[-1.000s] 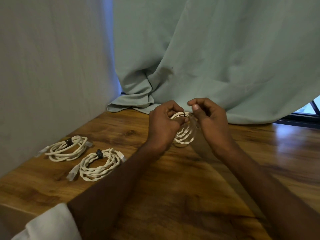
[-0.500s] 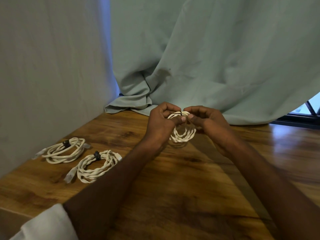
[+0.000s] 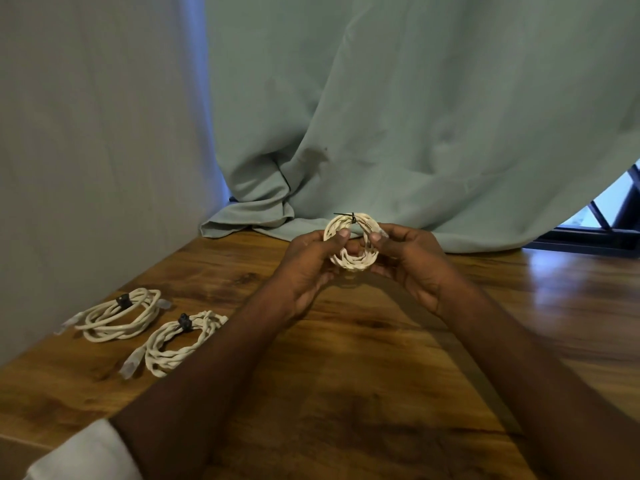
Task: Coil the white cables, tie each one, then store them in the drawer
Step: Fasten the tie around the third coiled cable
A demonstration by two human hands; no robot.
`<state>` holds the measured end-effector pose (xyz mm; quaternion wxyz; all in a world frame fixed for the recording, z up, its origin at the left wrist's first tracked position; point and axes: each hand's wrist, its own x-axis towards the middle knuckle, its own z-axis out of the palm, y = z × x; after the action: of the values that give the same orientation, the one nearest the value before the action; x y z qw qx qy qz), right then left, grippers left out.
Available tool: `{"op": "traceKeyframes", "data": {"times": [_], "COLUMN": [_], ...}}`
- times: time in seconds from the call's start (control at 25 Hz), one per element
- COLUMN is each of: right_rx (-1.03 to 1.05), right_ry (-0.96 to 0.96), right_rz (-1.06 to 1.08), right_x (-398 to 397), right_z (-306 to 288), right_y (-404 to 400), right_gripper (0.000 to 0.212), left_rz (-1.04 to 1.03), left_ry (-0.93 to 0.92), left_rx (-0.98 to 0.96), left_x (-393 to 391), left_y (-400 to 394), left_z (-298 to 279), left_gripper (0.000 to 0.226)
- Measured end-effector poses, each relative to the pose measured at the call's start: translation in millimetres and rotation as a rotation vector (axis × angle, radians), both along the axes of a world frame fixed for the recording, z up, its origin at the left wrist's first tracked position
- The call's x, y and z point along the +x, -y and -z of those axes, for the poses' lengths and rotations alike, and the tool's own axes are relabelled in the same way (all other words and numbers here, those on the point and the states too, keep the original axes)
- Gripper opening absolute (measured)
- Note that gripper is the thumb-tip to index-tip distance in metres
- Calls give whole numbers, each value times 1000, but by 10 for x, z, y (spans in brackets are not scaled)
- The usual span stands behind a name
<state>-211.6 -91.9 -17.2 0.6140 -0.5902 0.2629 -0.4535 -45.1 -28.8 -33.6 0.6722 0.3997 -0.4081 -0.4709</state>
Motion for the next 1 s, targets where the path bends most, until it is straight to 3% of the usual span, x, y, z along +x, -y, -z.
{"op": "traceKeyframes", "data": {"times": [0.2,0.44,0.6,0.8,1.0], "right_rx": [-33,272,315,340,193], "right_ry": [6,209,262,187,153], "right_rz": [121,0,-138,-247,-165], "right_x": [74,214,136,42,170], "right_z": [60,147,114,44,135], "right_y": [-36,54,21,63,2], "right_gripper": [22,31,30,53,29], "left_rz": [-6,126,63,-130,-38], "left_ry": [-127,-345,-243,-24,-246], "left_rx": [14,11,-56,-69,-47], "left_x": [6,8,30,79,69], "left_y": [72,144,145,216,195], "left_z": [23,25,-7,67,35], "left_gripper": [25,23,22,20,24]}}
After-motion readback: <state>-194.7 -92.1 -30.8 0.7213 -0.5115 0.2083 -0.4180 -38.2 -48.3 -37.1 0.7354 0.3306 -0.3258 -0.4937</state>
